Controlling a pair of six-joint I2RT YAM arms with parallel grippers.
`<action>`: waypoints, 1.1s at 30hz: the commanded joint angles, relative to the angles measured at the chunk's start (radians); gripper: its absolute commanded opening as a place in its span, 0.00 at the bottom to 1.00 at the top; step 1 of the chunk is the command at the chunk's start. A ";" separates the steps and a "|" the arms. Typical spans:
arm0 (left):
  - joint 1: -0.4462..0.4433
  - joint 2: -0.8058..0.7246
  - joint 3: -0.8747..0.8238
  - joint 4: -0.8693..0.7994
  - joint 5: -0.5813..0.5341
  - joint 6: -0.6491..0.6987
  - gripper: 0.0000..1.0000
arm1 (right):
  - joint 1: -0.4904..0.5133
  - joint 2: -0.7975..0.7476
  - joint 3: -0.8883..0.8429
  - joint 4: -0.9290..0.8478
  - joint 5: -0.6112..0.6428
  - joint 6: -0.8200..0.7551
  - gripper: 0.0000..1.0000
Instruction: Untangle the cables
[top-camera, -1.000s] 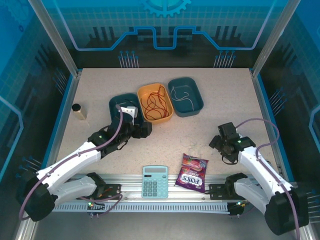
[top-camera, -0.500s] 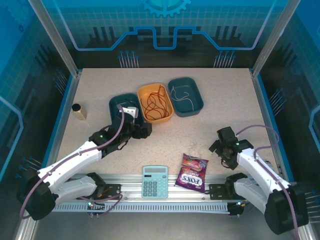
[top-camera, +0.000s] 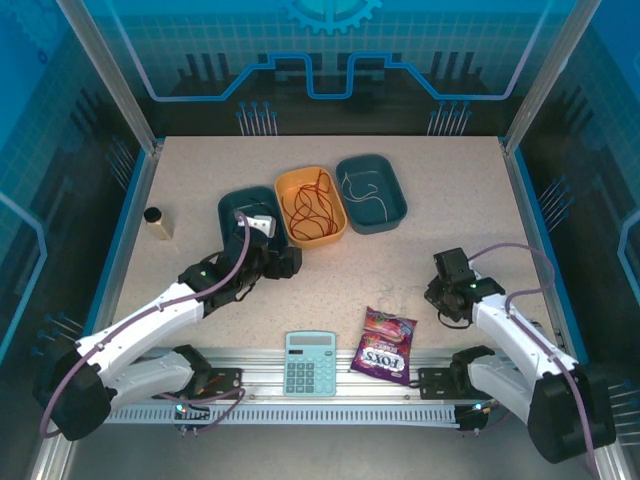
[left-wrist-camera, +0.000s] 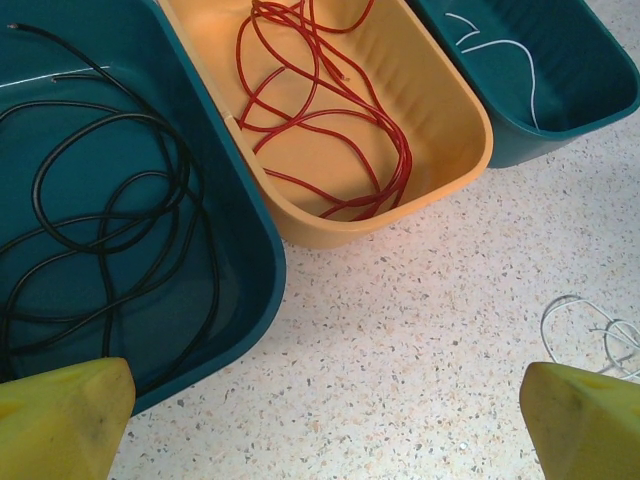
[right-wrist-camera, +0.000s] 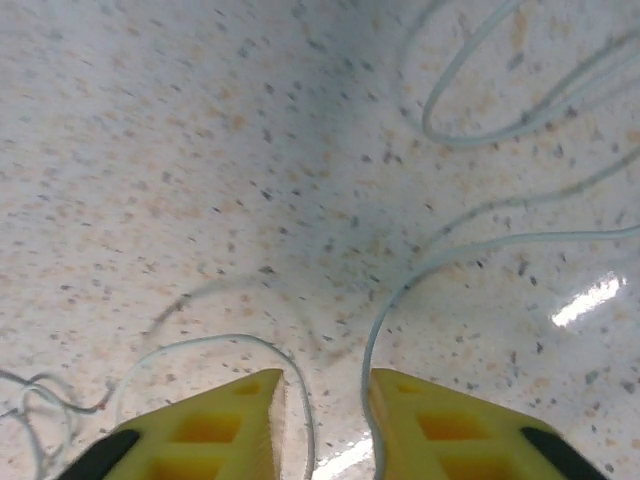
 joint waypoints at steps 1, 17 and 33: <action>0.003 -0.016 -0.013 -0.015 -0.025 0.013 0.99 | -0.006 -0.060 0.004 0.017 0.024 -0.036 0.20; 0.004 -0.021 -0.027 0.003 -0.035 -0.002 0.99 | 0.017 -0.157 0.358 -0.129 0.026 -0.354 0.00; 0.004 -0.027 -0.030 -0.006 -0.041 -0.013 0.99 | 0.051 0.106 0.930 -0.167 0.024 -0.622 0.00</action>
